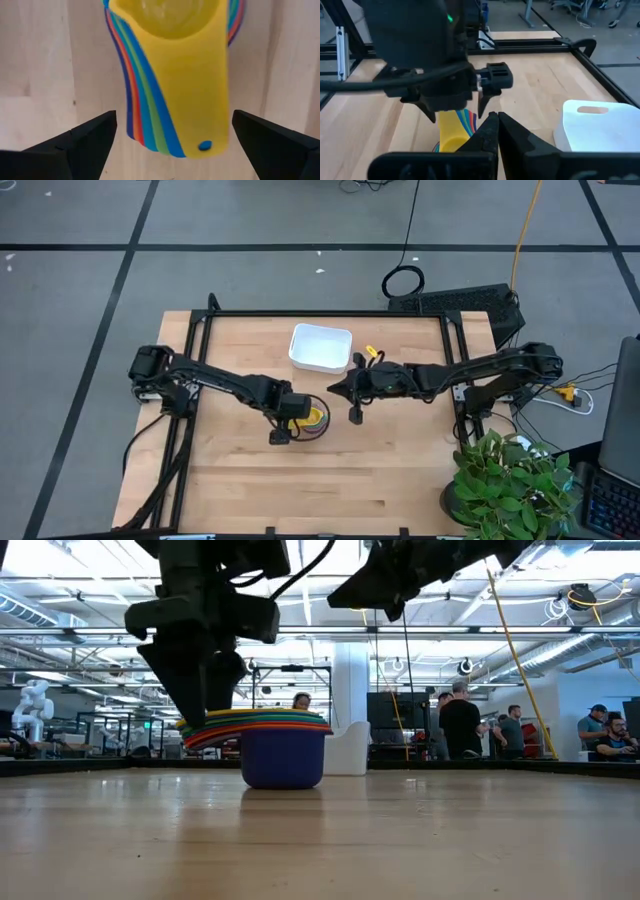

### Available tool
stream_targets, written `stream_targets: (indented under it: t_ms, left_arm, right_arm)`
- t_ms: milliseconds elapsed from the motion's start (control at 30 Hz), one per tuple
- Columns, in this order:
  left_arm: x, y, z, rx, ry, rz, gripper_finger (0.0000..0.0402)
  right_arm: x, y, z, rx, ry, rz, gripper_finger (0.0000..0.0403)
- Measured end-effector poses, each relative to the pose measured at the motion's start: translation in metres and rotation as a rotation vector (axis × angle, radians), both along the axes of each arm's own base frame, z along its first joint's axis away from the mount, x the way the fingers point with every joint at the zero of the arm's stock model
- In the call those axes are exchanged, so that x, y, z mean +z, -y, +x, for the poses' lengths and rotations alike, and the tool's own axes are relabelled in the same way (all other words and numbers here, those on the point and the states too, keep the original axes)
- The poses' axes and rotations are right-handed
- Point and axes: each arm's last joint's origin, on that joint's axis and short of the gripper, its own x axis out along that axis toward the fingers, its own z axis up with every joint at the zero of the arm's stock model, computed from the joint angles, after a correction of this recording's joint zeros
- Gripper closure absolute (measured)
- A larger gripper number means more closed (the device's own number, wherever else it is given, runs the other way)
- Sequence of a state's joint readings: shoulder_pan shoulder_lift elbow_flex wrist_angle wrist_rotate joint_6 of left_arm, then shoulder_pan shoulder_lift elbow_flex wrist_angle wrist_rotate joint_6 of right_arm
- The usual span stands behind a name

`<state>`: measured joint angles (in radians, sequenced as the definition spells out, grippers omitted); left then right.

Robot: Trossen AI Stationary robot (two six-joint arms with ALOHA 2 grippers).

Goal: Nest measuring cups in basket
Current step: Put the nested measuring cups into the white bin

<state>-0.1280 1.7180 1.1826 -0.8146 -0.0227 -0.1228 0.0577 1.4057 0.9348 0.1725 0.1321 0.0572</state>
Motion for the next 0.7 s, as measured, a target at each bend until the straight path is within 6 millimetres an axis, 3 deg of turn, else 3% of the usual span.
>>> stream_targets:
  t_ms: [367,700]
  left_arm:
    - [0.0,-0.019,0.002,-0.007,0.002,-0.043,0.0007]
    - [-0.023,-0.022,0.01,-0.045,-0.066,-0.083,0.0009]
  right_arm:
    - [0.0,-0.001,-0.001,0.004,-0.01,-0.01,0.0403]
    - [-0.001,-0.001,-0.002,0.004,-0.022,-0.011,0.0403]
